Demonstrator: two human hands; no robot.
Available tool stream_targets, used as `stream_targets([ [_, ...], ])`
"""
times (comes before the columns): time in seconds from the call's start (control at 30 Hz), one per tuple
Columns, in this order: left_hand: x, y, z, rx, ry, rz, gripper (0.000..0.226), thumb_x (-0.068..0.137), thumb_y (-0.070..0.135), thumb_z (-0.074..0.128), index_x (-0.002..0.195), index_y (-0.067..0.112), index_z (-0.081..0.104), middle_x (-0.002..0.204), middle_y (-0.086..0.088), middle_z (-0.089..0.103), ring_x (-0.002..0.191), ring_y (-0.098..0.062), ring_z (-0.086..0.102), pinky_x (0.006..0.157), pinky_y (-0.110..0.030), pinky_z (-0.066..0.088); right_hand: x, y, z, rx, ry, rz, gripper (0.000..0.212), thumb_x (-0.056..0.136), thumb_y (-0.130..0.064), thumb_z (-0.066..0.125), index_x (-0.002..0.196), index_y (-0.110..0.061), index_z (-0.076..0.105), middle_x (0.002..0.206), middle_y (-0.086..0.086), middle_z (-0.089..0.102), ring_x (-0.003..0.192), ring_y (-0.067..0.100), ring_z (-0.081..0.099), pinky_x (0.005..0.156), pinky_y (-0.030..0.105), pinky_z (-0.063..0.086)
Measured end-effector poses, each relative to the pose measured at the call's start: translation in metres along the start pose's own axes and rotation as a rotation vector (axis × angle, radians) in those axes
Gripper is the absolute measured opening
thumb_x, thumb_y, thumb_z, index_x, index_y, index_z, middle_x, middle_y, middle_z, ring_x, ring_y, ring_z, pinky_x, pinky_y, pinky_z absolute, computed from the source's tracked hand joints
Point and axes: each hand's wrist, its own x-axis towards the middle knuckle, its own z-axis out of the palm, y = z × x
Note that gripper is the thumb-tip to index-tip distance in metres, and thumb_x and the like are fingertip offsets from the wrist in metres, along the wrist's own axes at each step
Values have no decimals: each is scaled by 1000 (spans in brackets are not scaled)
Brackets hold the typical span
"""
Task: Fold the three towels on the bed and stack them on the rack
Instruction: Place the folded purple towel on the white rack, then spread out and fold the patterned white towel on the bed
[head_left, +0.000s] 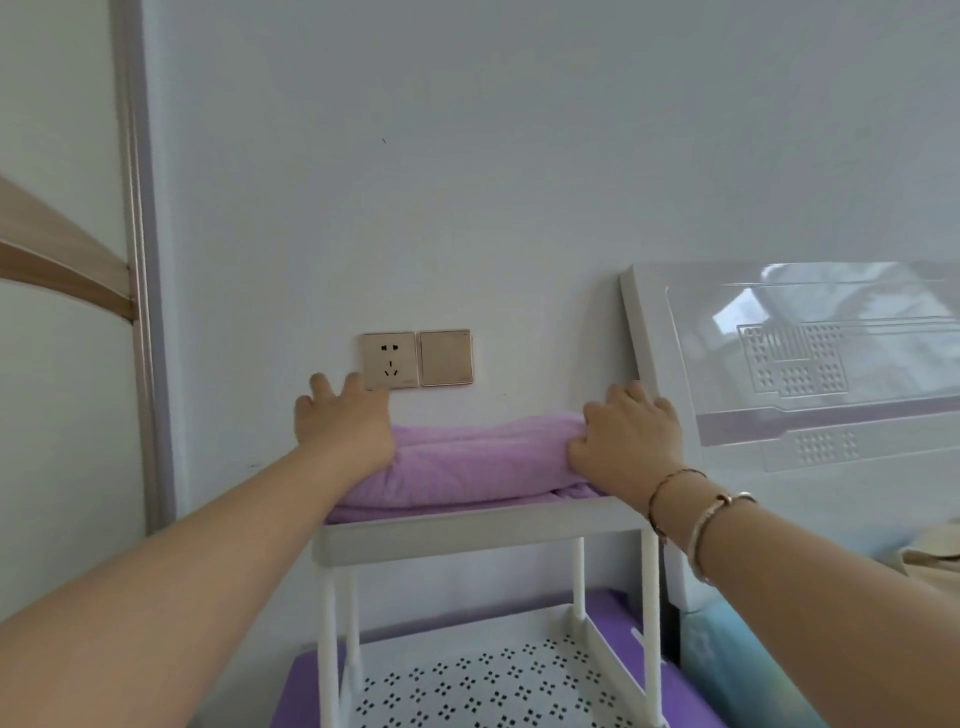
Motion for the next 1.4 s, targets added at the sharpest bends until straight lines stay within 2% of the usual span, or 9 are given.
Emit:
stream_targets([
  [0.07, 9, 9, 9, -126, -77, 111, 50, 95, 22, 41, 144, 31, 35, 154, -1, 28, 140, -33, 20, 113, -42, 21, -2, -1, 5, 58, -83, -63, 34, 89, -35, 36, 111, -21, 58, 123, 4, 54, 118, 23, 43, 96, 41, 30],
  [0.23, 9, -3, 55, -241, -390, 97, 66, 93, 59, 10, 145, 31, 38, 154, 2, 33, 143, -25, 26, 118, -43, 18, -4, 9, 16, 104, -427, -133, 29, 96, -34, 18, 89, -27, 45, 121, 7, 59, 112, 27, 50, 113, 54, 13],
  [0.33, 3, 0, 49, -213, -325, 138, 56, 99, 51, 13, 141, 31, 45, 150, 1, 41, 138, -25, 35, 115, -40, 24, -2, 14, 9, 208, -457, -139, 33, 98, -33, 16, 98, -25, 48, 133, 6, 54, 124, 27, 45, 115, 56, 3],
  [0.4, -6, 9, 38, -179, -174, 165, 48, 101, 43, 18, 124, 30, 59, 136, 0, 55, 124, -24, 49, 109, -40, 30, -16, 28, 3, 326, -373, -118, 41, 100, -31, 18, 125, -23, 49, 144, 2, 44, 133, 22, 37, 117, 53, 3],
  [0.5, -21, 39, 20, -164, 12, 204, 36, 99, 36, 27, 104, 29, 62, 117, 4, 65, 111, -22, 54, 108, -45, 27, -53, 72, -2, 416, -294, -113, 46, 102, -31, 20, 148, -31, 24, 154, -4, 28, 145, 15, 19, 120, 46, 0],
  [0.67, -82, 150, -9, -372, 63, 502, 33, 97, 42, 38, 119, 28, 59, 121, 1, 63, 116, -24, 55, 107, -45, 32, -113, 171, -23, 242, -354, 63, 52, 101, -30, 25, 151, -36, 13, 159, -6, 15, 148, 14, 3, 120, 46, -1],
  [0.97, -217, 353, 6, -607, -252, 735, 36, 95, 48, 41, 123, 30, 56, 131, 2, 59, 119, -22, 53, 100, -37, 40, -247, 362, -83, 12, -405, 321, 53, 94, -31, 42, 145, -34, 30, 152, -3, 33, 140, 22, 28, 115, 45, 21],
  [1.23, -269, 517, 54, -862, -489, 818, 36, 94, 42, 49, 127, 29, 55, 131, 6, 57, 121, -16, 51, 102, -36, 42, -282, 490, -36, 17, -387, 542, 45, 91, -23, 41, 136, -28, 43, 150, -4, 34, 130, 20, 41, 106, 38, 35],
  [1.4, -291, 625, 79, -1083, -481, 796, 39, 94, 37, 51, 131, 25, 53, 132, 4, 57, 123, -17, 50, 104, -37, 40, -295, 568, -12, -174, -166, 651, 49, 90, -21, 41, 137, -34, 42, 159, 6, 10, 147, 27, 4, 118, 45, 13],
])
